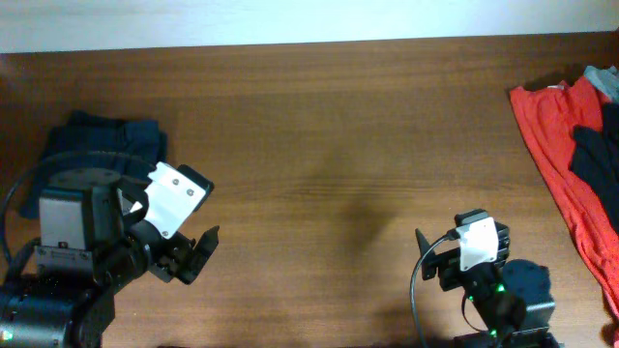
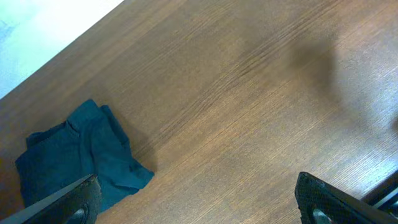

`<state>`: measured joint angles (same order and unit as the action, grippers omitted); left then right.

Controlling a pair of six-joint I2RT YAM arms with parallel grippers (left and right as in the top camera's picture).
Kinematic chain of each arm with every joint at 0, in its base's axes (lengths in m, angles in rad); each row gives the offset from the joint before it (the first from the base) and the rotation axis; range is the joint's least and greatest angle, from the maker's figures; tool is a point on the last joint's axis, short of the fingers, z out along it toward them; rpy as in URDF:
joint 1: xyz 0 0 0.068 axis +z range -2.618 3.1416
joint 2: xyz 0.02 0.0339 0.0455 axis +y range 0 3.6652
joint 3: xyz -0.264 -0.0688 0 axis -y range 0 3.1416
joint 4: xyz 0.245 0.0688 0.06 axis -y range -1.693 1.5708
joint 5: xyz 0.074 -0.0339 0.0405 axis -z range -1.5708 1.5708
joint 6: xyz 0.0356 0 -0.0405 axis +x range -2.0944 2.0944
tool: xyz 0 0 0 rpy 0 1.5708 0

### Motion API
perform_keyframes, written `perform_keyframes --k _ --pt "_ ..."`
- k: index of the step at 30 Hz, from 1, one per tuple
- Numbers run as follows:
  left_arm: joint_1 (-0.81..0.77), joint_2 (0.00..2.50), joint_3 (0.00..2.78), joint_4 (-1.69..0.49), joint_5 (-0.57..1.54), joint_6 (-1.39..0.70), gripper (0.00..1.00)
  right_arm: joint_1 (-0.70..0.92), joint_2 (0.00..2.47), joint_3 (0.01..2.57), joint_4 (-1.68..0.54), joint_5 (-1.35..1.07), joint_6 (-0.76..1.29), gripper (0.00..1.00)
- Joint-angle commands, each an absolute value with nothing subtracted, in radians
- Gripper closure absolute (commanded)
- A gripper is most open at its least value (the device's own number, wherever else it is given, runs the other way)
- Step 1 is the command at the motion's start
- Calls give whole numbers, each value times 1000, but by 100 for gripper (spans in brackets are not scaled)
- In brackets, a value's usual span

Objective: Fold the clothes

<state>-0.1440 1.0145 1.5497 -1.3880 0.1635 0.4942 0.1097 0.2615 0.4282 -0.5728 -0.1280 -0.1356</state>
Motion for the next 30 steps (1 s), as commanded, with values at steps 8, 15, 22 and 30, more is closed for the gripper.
perform_keyframes --k 8,15,22,30 --pt "-150 1012 1549 -1385 160 510 1 105 82 194 -500 -200 -142 1" --pt "-150 1012 1549 -1385 160 510 1 105 3 136 -476 -238 -141 1" --pt "-150 1012 1549 -1385 160 510 1 105 3 136 -476 -254 -142 1" --pt "-150 1012 1549 -1385 160 510 1 105 3 136 -476 -254 -142 1"
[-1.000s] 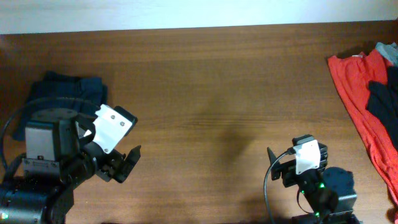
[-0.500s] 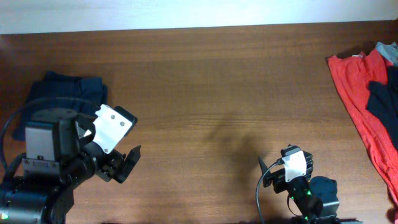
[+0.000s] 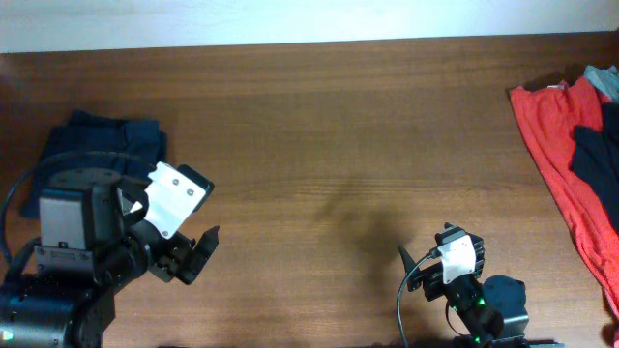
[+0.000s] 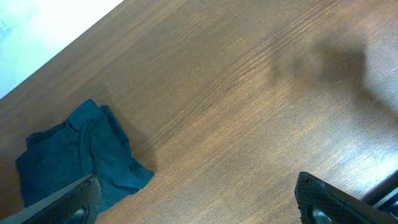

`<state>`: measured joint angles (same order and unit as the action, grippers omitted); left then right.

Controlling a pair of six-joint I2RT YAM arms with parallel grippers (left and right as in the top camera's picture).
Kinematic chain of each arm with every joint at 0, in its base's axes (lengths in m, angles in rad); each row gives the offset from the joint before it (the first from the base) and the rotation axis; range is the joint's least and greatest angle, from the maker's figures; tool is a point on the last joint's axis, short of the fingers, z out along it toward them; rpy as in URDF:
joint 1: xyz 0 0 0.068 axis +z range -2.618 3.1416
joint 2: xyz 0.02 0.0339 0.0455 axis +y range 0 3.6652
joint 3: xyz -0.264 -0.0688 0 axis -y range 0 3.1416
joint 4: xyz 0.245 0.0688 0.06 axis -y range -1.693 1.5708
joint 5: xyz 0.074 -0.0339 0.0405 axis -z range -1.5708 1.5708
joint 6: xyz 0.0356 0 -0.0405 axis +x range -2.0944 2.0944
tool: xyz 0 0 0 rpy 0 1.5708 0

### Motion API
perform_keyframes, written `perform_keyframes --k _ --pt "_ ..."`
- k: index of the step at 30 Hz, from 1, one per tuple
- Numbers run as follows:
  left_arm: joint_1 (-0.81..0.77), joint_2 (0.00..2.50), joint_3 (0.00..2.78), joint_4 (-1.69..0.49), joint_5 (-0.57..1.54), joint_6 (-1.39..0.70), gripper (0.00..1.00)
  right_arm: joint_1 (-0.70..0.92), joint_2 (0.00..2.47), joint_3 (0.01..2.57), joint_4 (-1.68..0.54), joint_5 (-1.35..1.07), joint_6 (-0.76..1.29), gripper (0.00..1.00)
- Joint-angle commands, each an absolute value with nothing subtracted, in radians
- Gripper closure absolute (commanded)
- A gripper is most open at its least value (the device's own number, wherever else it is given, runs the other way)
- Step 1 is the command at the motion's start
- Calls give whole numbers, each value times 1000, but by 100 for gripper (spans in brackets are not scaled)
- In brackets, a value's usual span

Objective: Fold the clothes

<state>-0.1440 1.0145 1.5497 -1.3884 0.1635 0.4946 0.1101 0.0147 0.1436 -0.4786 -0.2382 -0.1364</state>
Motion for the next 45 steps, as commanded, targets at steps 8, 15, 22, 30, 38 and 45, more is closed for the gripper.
perform_keyframes --k 8,15,22,30,38,45 --pt "-150 1012 1549 -1385 160 510 1 105 3 136 -476 -254 -142 1" --pt "-150 1012 1549 -1385 160 510 1 105 3 136 -476 -254 -142 1" --pt "-150 1012 1549 -1409 160 510 1 105 3 136 -476 -254 -142 1" --pt "-150 898 1247 -1004 141 504 1 105 3 136 -476 -254 -142 1" --pt "-102 658 724 -587 130 348 1 105 3 136 -476 -254 -142 1" --pt "-71 416 386 -325 134 325 1 105 3 136 -476 -254 -142 1"
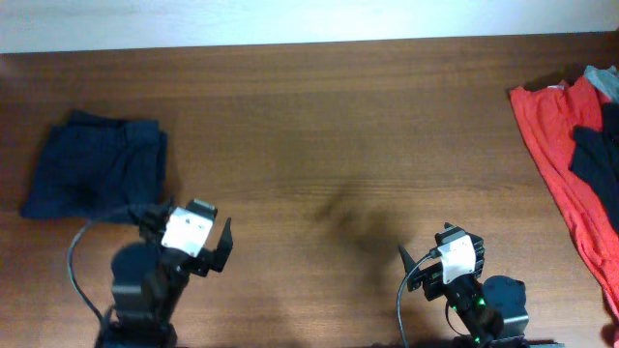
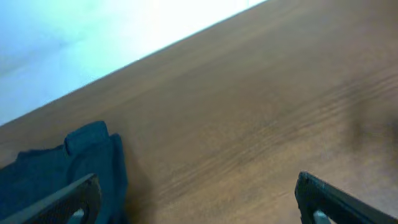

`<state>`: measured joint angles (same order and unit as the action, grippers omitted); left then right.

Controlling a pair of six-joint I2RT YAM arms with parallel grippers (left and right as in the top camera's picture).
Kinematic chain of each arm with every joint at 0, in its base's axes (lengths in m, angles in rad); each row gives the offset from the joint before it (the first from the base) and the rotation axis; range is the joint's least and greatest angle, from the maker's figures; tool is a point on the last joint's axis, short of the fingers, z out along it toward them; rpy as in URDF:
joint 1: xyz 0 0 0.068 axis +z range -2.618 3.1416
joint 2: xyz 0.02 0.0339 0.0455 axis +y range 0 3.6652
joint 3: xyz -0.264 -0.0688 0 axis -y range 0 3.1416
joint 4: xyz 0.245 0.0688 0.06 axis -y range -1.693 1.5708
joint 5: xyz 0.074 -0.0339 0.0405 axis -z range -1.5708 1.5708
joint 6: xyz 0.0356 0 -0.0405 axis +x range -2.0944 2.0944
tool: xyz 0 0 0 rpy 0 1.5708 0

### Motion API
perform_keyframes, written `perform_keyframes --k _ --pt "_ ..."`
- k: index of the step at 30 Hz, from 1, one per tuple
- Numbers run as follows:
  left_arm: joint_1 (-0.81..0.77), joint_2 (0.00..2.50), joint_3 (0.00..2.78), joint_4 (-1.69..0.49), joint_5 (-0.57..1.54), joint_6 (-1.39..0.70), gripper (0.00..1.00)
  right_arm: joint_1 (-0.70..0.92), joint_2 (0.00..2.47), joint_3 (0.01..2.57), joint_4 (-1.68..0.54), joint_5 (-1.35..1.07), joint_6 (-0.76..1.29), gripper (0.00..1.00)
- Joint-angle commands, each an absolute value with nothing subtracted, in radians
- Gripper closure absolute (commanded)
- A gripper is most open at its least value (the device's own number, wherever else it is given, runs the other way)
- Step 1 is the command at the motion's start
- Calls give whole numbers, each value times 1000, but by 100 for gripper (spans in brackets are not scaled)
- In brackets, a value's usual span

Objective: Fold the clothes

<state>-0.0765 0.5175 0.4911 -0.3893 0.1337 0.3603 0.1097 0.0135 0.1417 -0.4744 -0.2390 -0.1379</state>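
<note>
A dark blue garment (image 1: 92,164) lies folded at the table's far left; the left wrist view shows its corner (image 2: 62,168). My left gripper (image 1: 189,232) sits near the front edge, just right of and in front of the garment. It is open, and only bare wood shows between its fingers (image 2: 74,199). My right gripper (image 1: 427,249) rests low at the front right, its fingers apart and holding nothing. A red garment (image 1: 556,164) lies unfolded at the right edge.
A black piece of clothing (image 1: 595,159) lies on the red garment, and a grey one (image 1: 602,77) is at the far right corner. The wooden table (image 1: 329,126) ends at a white strip along the back.
My left arm has drawn back and down toward the front edge, so the whole folded blue garment now shows from overhead. The wrist camera now looks flatter across the table. The right arm is unchanged.
Both arms stood raised and open, the left one overlapping the folded blue garment as seen from overhead. Then the right arm was lower and nearer the front edge. Now the left arm is also low at the front, and the blue garment lies untouched.
</note>
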Motion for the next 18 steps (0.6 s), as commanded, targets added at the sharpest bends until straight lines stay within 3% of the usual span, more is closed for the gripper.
perform_keyframes --k 1,11,18 --pt "-71 378 352 -300 136 325 1 105 3 136 -476 -254 -142 1" --pt "-71 3 127 -269 141 302 1 105 3 136 -476 -254 -142 1" --pt "-72 5 83 -261 141 277 1 105 3 136 -476 -254 -142 1"
